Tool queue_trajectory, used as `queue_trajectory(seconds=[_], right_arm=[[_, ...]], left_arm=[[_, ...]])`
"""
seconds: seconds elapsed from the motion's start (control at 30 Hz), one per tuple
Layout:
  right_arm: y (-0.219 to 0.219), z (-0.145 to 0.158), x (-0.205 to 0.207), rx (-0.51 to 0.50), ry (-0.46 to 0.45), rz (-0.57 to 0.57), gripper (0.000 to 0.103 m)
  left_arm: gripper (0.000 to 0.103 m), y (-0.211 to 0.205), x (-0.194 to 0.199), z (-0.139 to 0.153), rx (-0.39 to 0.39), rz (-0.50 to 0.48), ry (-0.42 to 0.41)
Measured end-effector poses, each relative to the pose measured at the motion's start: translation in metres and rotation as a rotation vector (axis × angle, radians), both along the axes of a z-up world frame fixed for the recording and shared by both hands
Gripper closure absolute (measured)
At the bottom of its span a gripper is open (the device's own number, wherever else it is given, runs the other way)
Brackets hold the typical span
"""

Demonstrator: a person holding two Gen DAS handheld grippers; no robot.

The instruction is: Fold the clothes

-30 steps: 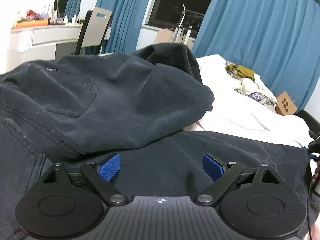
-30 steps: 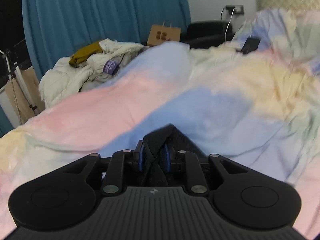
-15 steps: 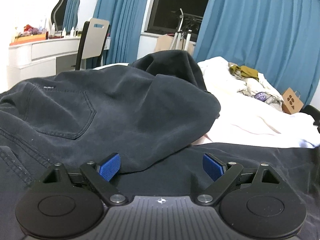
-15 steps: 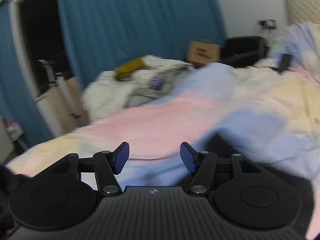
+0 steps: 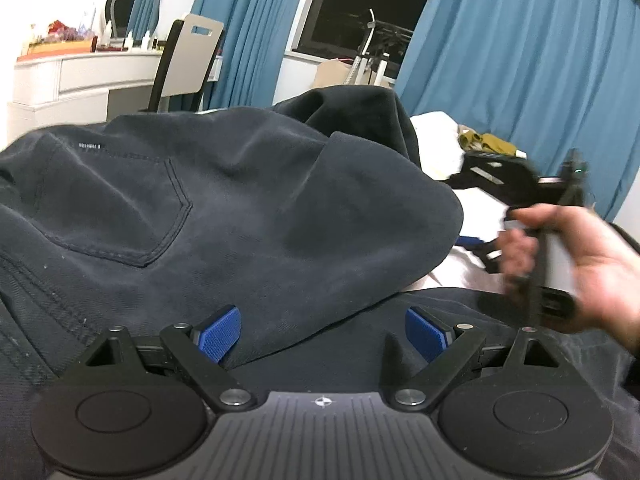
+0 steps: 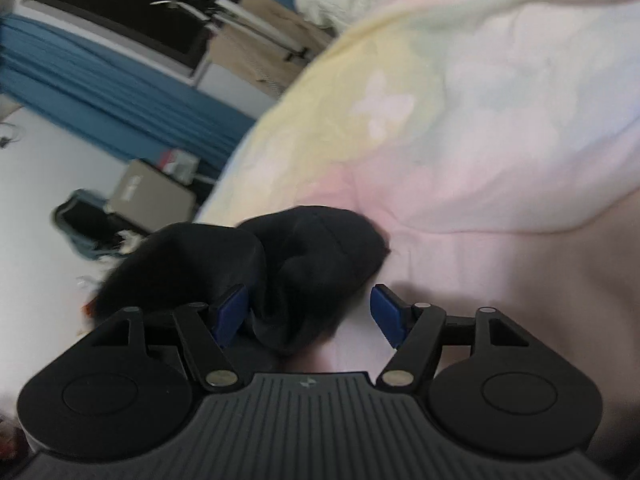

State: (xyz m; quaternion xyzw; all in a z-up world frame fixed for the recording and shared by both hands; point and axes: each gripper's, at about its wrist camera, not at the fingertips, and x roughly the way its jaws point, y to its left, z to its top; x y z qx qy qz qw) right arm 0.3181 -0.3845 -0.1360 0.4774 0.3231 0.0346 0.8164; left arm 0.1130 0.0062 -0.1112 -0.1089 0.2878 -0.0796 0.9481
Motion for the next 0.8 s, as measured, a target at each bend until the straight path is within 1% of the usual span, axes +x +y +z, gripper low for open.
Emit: queue_trajectory(seconds=[0.07,0.13,0.2,0.23,0.27,0.33,0.4,0.5,0.57,0.73,0.8], right_arm=[[0.005,-0.011,0.012,0.068,-0.022,-0.028,0.032],[0.013,-0.015,0.020,0.082,-0.050,-0.049,0.033],[0.020,-0.015,0.023,0.043,-0.057,-0.060,0.052],[0.022,-0.013,0.025,0.008,-0.050,-0.070,0.071],[0.022,-0.010,0.024,-0.018,-0.045,-0.081,0.082],[0.021,0.001,0.016,-0.068,-0.074,-0.099,0.086],[0.020,0.018,0.006,-0.121,-0.115,-0.118,0.087],[0.011,0.050,-0.009,-0.169,-0.185,-0.172,0.089],[0.001,0.076,-0.024,-0.229,-0.235,-0.199,0.090],[-0.044,0.131,-0.059,-0.352,-0.303,-0.269,0.091],[-0.068,0.150,-0.076,-0.396,-0.309,-0.303,0.091]], left_arm=[[0.012,0.003,0.003,-0.004,-0.019,0.001,0.007],[0.012,0.004,0.006,-0.007,-0.024,0.000,0.006],[0.011,0.004,0.007,-0.009,-0.022,-0.004,0.001],[0.011,0.004,0.008,-0.010,-0.022,-0.005,0.002],[0.010,0.005,0.009,-0.010,-0.022,-0.007,0.002],[0.010,0.006,0.009,-0.009,-0.030,-0.006,0.002],[0.010,0.008,0.009,-0.008,-0.041,-0.004,0.003],[0.010,0.008,0.008,-0.006,-0.040,0.000,0.002],[0.010,0.008,0.008,-0.005,-0.041,0.003,0.002],[0.010,0.013,0.003,0.003,-0.050,0.024,-0.014],[0.010,0.016,0.001,0.005,-0.057,0.030,-0.023]])
